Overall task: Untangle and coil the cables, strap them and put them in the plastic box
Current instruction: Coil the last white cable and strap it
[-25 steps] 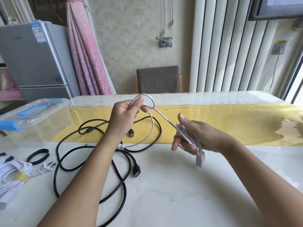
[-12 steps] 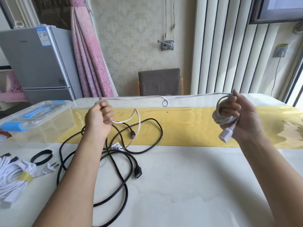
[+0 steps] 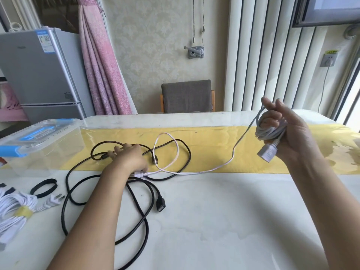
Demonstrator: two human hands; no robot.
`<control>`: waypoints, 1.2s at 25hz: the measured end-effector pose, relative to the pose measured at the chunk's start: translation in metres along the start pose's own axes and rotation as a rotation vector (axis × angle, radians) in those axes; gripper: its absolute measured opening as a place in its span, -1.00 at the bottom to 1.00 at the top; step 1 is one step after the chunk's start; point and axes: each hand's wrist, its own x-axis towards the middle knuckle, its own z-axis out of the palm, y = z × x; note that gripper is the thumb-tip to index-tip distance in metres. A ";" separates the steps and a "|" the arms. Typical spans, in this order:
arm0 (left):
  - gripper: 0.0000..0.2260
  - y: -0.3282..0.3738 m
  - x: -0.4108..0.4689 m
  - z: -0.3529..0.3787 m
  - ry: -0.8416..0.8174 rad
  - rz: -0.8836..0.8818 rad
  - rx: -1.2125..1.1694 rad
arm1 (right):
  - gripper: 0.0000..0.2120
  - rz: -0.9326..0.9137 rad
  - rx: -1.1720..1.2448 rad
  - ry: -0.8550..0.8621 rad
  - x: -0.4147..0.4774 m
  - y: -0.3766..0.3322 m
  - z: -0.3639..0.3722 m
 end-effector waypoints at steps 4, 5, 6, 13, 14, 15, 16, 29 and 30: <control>-0.42 0.013 -0.018 -0.018 0.233 0.444 -0.446 | -0.76 0.043 -0.328 -0.150 -0.003 0.007 0.011; -0.45 0.019 -0.026 -0.022 0.229 0.573 -0.673 | -0.77 0.073 -0.371 -0.242 -0.005 0.008 0.014; -0.45 0.027 -0.037 -0.023 0.184 0.699 -0.832 | -0.77 0.115 -0.397 -0.350 -0.007 0.010 0.017; -0.72 0.079 -0.095 0.014 0.012 0.846 -0.722 | -0.57 0.545 -0.248 -0.758 -0.035 0.057 0.057; -0.74 0.080 -0.098 0.016 0.006 0.818 -0.704 | -0.49 0.533 -0.228 -0.745 -0.039 0.064 0.062; -0.73 0.080 -0.101 0.016 0.030 0.787 -0.678 | -0.46 0.502 -0.176 -0.725 -0.043 0.068 0.067; -0.72 0.080 -0.102 0.017 0.046 0.768 -0.661 | -0.49 0.458 -0.080 -0.711 -0.046 0.072 0.072; -0.75 0.090 -0.095 0.027 0.003 0.937 -0.479 | -0.62 -1.161 -1.856 -0.045 -0.026 0.064 0.049; -0.75 0.090 -0.097 0.028 0.021 0.975 -0.493 | -0.65 -1.128 -1.948 -0.048 -0.022 0.065 0.043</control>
